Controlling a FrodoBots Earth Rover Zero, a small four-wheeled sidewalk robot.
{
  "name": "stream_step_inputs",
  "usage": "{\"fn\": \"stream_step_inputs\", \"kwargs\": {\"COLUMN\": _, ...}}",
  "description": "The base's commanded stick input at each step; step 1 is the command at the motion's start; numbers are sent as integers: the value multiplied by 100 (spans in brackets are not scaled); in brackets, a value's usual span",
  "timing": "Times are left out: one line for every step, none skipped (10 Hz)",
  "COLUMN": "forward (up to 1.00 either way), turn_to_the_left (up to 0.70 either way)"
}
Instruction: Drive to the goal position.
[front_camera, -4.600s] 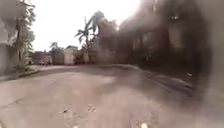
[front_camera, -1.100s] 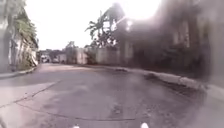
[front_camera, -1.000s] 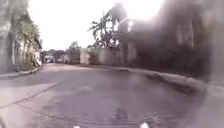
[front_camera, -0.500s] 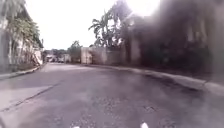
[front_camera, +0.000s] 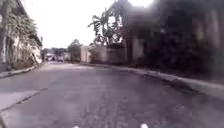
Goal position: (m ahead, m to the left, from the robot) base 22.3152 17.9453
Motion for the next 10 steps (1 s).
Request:
{"fn": "stream_step_inputs", "kwargs": {"forward": 100, "turn_to_the_left": 0}}
{"fn": "stream_step_inputs", "kwargs": {"forward": 100, "turn_to_the_left": 0}}
{"fn": "stream_step_inputs", "kwargs": {"forward": 100, "turn_to_the_left": 5}}
{"fn": "stream_step_inputs", "kwargs": {"forward": 100, "turn_to_the_left": 21}}
{"fn": "stream_step_inputs", "kwargs": {"forward": 100, "turn_to_the_left": 38}}
{"fn": "stream_step_inputs", "kwargs": {"forward": 100, "turn_to_the_left": 40}}
{"fn": "stream_step_inputs", "kwargs": {"forward": 100, "turn_to_the_left": 40}}
{"fn": "stream_step_inputs", "kwargs": {"forward": 100, "turn_to_the_left": 40}}
{"fn": "stream_step_inputs", "kwargs": {"forward": 100, "turn_to_the_left": 40}}
{"fn": "stream_step_inputs", "kwargs": {"forward": 100, "turn_to_the_left": 36}}
